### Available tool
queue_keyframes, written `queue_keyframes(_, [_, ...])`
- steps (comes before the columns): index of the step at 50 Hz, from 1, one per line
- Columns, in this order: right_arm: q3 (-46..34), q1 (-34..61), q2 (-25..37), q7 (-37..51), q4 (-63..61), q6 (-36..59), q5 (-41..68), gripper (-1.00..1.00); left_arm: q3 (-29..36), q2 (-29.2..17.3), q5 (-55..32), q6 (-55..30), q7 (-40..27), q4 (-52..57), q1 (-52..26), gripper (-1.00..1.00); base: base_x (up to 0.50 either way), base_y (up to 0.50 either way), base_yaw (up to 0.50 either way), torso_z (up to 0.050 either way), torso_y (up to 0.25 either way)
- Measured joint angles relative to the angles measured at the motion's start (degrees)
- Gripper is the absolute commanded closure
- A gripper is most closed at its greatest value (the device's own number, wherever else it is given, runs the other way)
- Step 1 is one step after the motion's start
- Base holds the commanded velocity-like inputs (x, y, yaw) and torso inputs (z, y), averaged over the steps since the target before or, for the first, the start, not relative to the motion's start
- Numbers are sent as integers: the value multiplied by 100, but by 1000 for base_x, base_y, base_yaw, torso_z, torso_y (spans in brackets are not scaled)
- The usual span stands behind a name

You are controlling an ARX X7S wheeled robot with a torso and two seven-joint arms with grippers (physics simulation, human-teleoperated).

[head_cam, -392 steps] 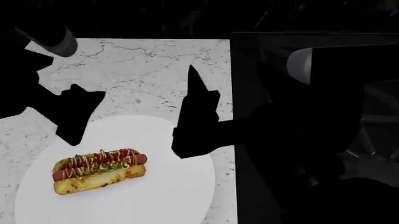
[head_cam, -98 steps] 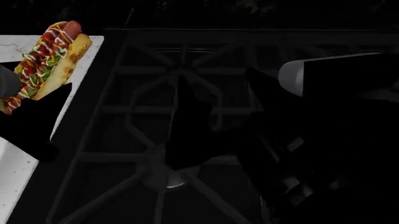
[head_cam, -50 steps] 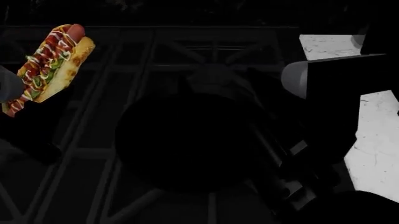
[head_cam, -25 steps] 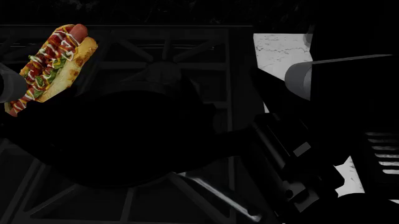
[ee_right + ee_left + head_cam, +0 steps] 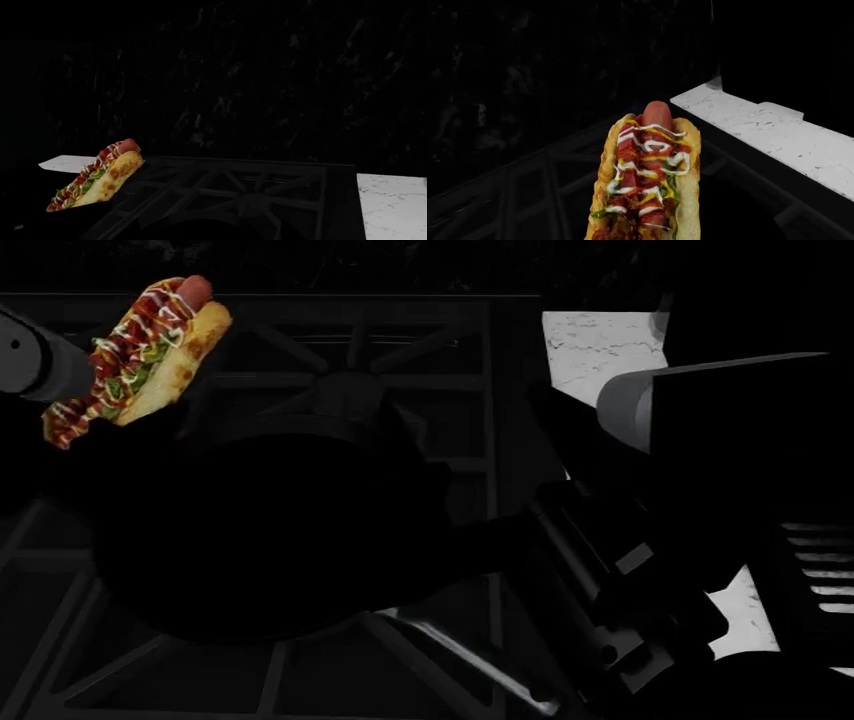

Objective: Pick the hot dog from the plate and place it in the pan.

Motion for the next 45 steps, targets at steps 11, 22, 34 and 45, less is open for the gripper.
queue_keyframes(11, [-25, -4, 7, 2, -11, -26, 1, -100, 370, 534, 277, -259, 335, -759, -434, 100, 0, 0, 0, 0, 1])
queue_keyframes(22, [-53, -44, 0, -103, 31, -80, -89, -100, 824, 1040, 592, -545, 776, -1482, -878, 100, 0, 0, 0, 0, 0])
queue_keyframes(34, [-51, -96, 15, -190, 57, -144, -146, -100, 1333, 1405, 951, -741, 1275, -2053, -1165, 100, 0, 0, 0, 0, 1])
queue_keyframes(45, [-31, -131, 49, -184, 26, -185, -124, -100, 1647, 1492, 1087, -877, 1619, -2194, -1261, 100, 0, 0, 0, 0, 0])
